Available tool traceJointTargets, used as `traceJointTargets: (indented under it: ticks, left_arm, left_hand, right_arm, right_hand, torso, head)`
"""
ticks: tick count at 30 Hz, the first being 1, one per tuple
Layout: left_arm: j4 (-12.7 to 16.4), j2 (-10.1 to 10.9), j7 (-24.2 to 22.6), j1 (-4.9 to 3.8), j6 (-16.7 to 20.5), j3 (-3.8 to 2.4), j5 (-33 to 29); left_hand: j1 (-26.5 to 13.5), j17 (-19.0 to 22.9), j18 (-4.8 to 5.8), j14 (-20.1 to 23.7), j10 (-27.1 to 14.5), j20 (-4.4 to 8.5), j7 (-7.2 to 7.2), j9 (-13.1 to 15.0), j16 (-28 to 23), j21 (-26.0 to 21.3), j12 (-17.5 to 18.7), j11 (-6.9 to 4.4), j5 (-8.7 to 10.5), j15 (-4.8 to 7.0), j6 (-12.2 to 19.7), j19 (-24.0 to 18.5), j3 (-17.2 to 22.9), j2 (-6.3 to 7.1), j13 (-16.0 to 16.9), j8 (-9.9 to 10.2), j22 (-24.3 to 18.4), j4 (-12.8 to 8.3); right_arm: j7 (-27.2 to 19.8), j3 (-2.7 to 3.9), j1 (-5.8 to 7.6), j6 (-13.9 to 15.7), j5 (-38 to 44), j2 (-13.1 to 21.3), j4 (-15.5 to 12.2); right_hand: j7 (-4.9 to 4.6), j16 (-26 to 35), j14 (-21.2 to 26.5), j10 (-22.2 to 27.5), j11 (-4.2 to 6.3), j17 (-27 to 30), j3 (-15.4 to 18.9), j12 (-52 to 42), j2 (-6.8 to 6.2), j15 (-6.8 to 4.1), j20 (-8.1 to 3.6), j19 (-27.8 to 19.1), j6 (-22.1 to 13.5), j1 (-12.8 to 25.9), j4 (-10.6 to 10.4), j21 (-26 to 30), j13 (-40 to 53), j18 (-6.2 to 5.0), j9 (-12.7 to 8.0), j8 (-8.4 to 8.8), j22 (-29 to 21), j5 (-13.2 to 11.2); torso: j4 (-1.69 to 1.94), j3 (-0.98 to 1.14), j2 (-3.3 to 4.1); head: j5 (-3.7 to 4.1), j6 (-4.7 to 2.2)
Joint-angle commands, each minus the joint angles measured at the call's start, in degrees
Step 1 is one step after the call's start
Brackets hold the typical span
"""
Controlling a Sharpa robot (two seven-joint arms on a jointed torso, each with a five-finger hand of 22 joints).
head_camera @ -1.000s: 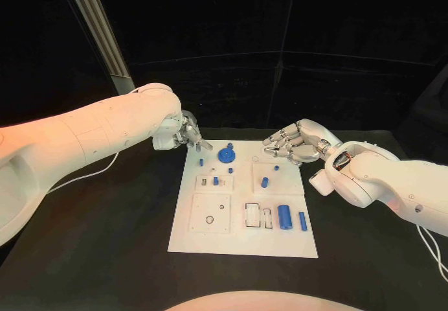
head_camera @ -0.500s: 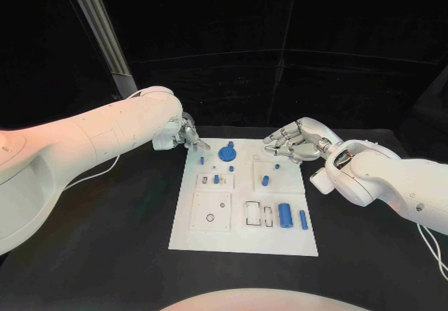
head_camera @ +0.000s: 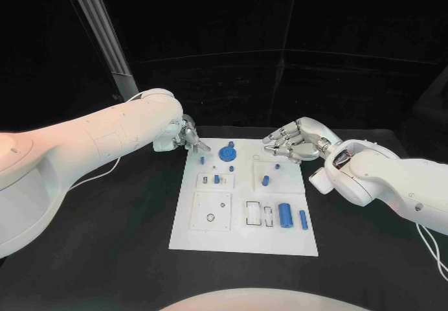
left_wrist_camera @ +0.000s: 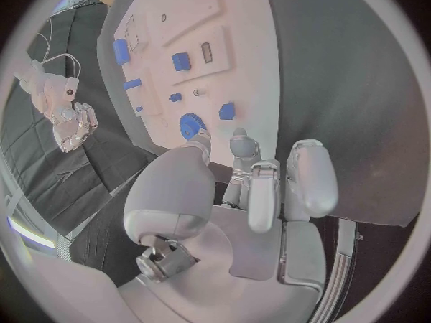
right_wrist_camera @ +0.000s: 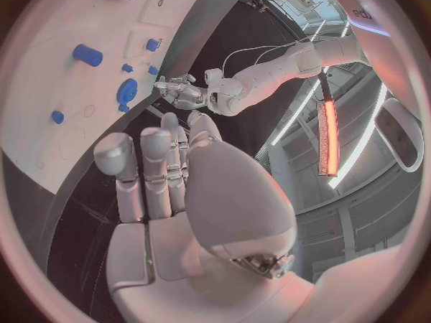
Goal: Assemble the parts on the task board
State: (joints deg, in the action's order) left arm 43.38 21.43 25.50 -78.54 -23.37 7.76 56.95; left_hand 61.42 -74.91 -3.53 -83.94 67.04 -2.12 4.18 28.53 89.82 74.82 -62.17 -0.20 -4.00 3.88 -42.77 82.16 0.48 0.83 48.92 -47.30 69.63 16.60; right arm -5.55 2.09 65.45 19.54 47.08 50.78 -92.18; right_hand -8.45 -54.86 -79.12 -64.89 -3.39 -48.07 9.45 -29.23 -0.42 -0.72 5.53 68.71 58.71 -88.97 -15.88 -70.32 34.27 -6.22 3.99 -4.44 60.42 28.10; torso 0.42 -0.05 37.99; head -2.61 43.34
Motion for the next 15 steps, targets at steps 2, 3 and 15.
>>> traceJointTargets:
  ticks: [2,3,15]
  left_arm:
    - [-0.36,-0.32,-1.64,0.19,-1.58,-0.02,0.48]
    - [-0.43,-0.39,-1.71,0.27,-1.66,-0.02,0.48]
    - [-1.2,-1.05,-1.86,0.97,-3.14,-0.02,0.47]
  left_hand:
    - [-0.15,-15.09,-1.01,-6.06,-0.14,-0.23,-0.06,-0.09,0.18,0.19,-0.37,0.16,0.01,-0.11,0.34,0.33,-0.43,-0.65,0.13,0.03,0.14,-0.08]
    - [-0.07,-15.09,-1.01,-6.06,-0.11,-0.24,-0.06,-0.11,0.18,0.2,-0.42,0.17,-0.02,-0.12,0.31,0.33,-0.43,-0.74,0.15,0.05,0.16,-0.11]
    - [1.22,-15.09,-0.96,-6.06,0.06,-0.29,-0.08,-0.28,0.18,0.38,-0.74,0.16,-0.33,-0.13,-0.02,0.43,-0.34,-1.57,0.1,0.23,0.44,-0.49]
  right_arm:
    - [-0.51,0.03,0.08,-0.24,-0.19,-0.12,-0.04]
    - [-0.52,0.03,0.08,-0.24,-0.19,-0.14,-0.03]
    - [-0.56,0.03,0.08,-0.31,-0.19,-0.3,0.04]
  right_hand:
    - [-0.02,0.29,0.35,0.58,0.0,0.03,-0.18,-0.16,-0.16,-0.04,0.01,-0.26,-0.28,-0.44,-0.25,0.4,-0.1,-0.66,-0.08,-0.06,-0.03,0.04]
    - [-0.02,0.28,0.36,0.59,0.0,0.03,-0.2,-0.16,-0.16,-0.04,0.02,-0.26,-0.3,-0.47,-0.24,0.39,-0.11,-0.66,-0.08,-0.06,-0.03,0.07]
    - [-0.02,0.28,0.36,0.59,0.0,0.03,-0.2,-0.16,-0.16,-0.04,0.02,-0.26,-0.3,-0.47,-0.24,0.39,-0.11,-0.66,-0.08,-0.06,-0.03,0.07]
  torso:
    - [-0.01,0.04,0.0]
    - [0.0,0.03,0.02]
    - [-0.03,0.04,0.0]
  head:
    - [0.04,0.05]
    - [0.06,0.05]
    - [0.11,0.22]
